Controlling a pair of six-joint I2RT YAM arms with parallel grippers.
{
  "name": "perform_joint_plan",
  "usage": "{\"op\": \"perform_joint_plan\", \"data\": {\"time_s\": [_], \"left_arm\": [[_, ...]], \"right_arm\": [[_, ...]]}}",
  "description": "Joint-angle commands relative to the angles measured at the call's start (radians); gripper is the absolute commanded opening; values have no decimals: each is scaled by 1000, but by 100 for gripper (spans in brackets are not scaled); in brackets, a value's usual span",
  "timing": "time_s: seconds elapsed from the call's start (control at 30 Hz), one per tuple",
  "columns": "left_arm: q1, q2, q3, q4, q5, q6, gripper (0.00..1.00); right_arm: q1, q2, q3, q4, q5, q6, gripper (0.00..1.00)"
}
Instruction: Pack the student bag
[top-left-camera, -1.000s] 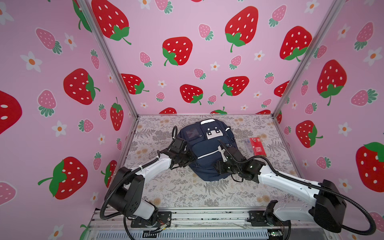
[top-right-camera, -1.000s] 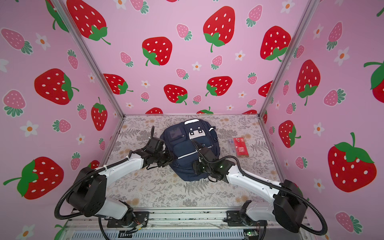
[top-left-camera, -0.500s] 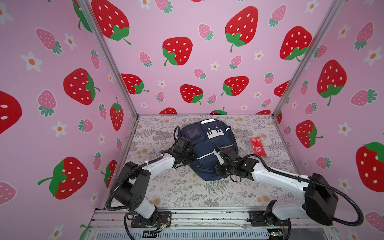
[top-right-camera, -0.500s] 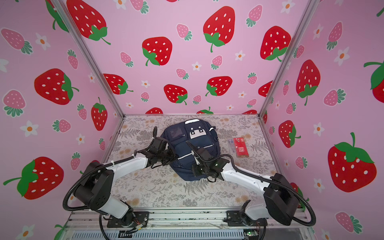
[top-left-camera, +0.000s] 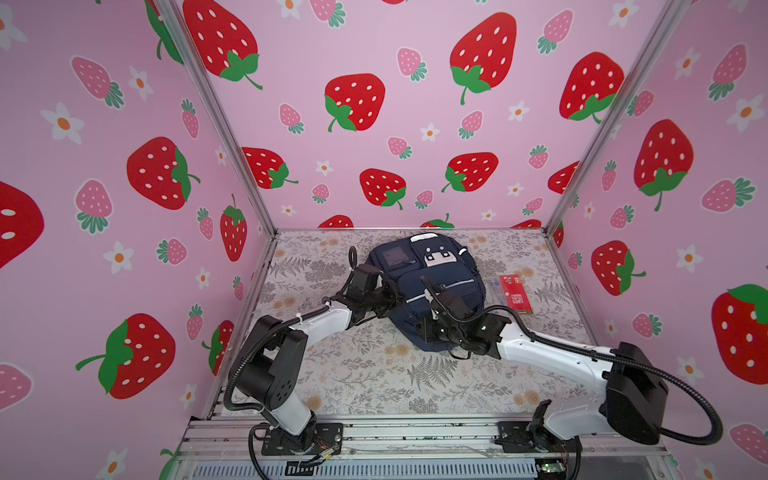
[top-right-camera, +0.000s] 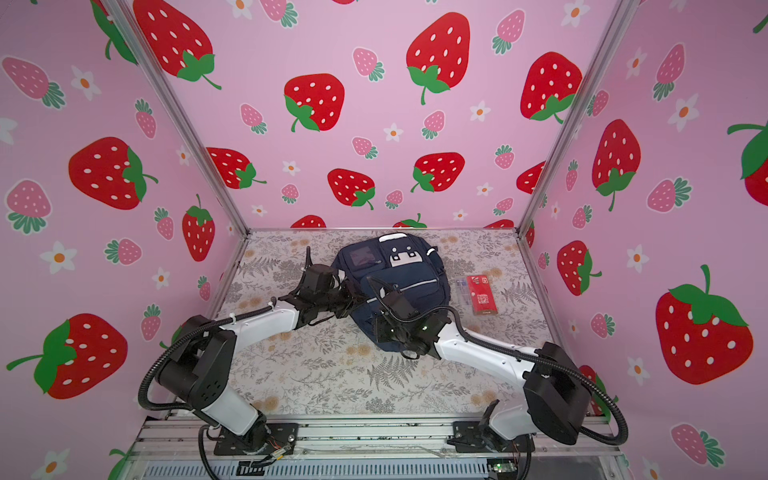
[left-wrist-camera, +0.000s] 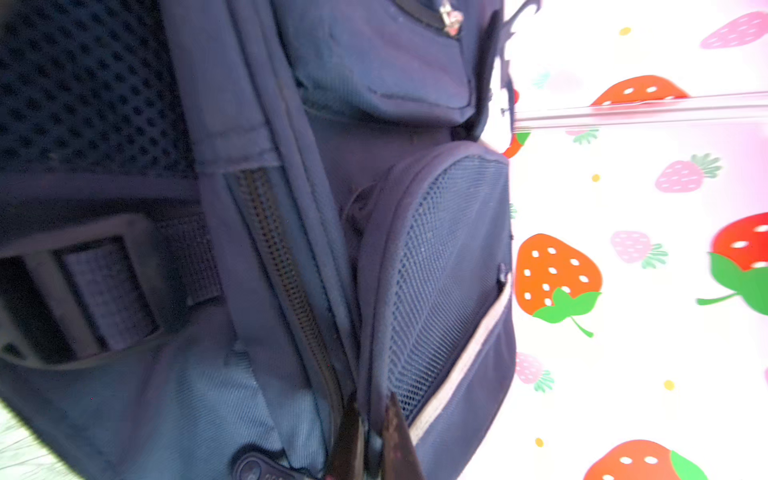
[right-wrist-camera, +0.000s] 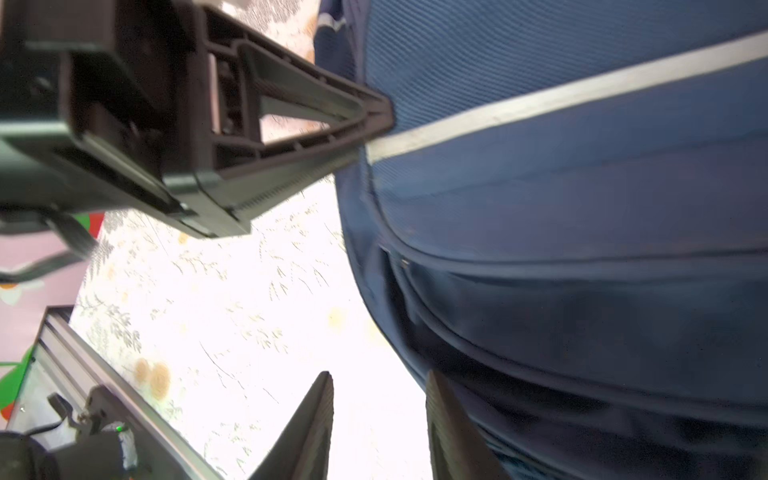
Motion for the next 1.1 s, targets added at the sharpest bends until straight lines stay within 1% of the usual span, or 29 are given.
{"op": "perform_joint_plan", "data": {"time_s": [0.0, 0.07, 0.17, 0.27, 0.33, 0.4, 0.47, 0.57, 0.63, 0.77, 0.87, 1.07], "left_arm": [[-20, -35, 6, 220, 48, -72, 0], [-29, -21, 3, 242, 45, -77, 0], [-32, 5, -15, 288, 47, -94, 0], [-31, 30, -23, 338, 63, -140, 0], [-32, 37, -19, 358, 69, -148, 0], [-36, 37, -7, 345, 66, -132, 0], [-36, 42, 6, 339, 68, -115, 0], [-36, 58, 26, 336, 86, -108, 0], [-36, 53, 29, 325, 91, -105, 0], [-38, 29, 26, 261, 96, -59, 0], [-37, 18, 12, 255, 106, -55, 0], [-38, 4, -4, 247, 105, -56, 0]], "right_arm": [[25, 30, 34, 34, 89, 125, 43], [58, 44, 54, 34, 132, 161, 43], [113, 46, 34, 19, 253, 282, 44], [122, 62, -12, 71, 256, 346, 44], [120, 77, -25, 88, 270, 372, 43], [102, 90, -34, 124, 277, 371, 42], [77, 111, -27, 120, 290, 381, 41], [34, 153, -26, 191, 252, 372, 40], [26, 188, -8, 222, 231, 369, 39], [27, 231, 4, 246, 244, 401, 34], [26, 234, 7, 224, 275, 435, 35], [25, 269, 20, 206, 395, 448, 35]]}}
